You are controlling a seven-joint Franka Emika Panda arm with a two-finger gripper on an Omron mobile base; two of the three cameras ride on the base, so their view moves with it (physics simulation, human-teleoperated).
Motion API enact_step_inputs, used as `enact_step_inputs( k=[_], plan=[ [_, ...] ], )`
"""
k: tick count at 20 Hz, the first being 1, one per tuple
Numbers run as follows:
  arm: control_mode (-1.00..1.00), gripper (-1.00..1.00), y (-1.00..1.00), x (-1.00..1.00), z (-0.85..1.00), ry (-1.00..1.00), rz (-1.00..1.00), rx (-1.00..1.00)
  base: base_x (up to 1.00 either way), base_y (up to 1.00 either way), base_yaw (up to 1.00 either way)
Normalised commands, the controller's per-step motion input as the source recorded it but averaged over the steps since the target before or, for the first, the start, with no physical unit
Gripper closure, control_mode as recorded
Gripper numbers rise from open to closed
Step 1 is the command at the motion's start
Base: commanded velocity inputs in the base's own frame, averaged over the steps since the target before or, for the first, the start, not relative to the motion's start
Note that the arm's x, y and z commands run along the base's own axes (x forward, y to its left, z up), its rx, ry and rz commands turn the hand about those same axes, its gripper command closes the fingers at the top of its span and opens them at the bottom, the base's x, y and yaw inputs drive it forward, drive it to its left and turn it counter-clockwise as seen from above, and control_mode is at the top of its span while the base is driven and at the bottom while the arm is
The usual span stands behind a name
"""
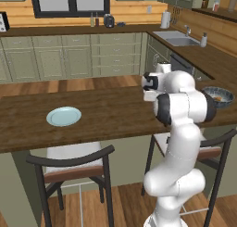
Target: Pick the chicken drumstick and garlic from their plates and place them in the bowl. Then put the bowl in the fridge.
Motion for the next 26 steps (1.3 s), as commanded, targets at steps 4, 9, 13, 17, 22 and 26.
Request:
enact_step_inputs(
  k=[4,9,13,17,22,26],
  plan=[
    [-1.0,1.0,0.51,-0.62,0.62,-0.07,0.15,0.0,0.0,0.0,0.0],
    [-1.0,1.0,0.3,-0.33,0.55,0.0,0.04,0.0,0.0,0.0,0.0],
    [-1.0,1.0,0.0,-0.31,0.16,0.0,0.0,0.0,0.0,0.0,0.0],
    [1.0,1.0,0.0,-0.07,0.0,0.0,0.0,0.0,-0.3,0.0,0.0],
    [1.0,1.0,0.0,0.0,0.0,0.0,0.0,0.0,-0.37,-0.64,0.0],
    [1.0,1.0,0.0,0.0,0.0,0.0,0.0,0.0,0.01,-0.92,0.0]
  ],
)
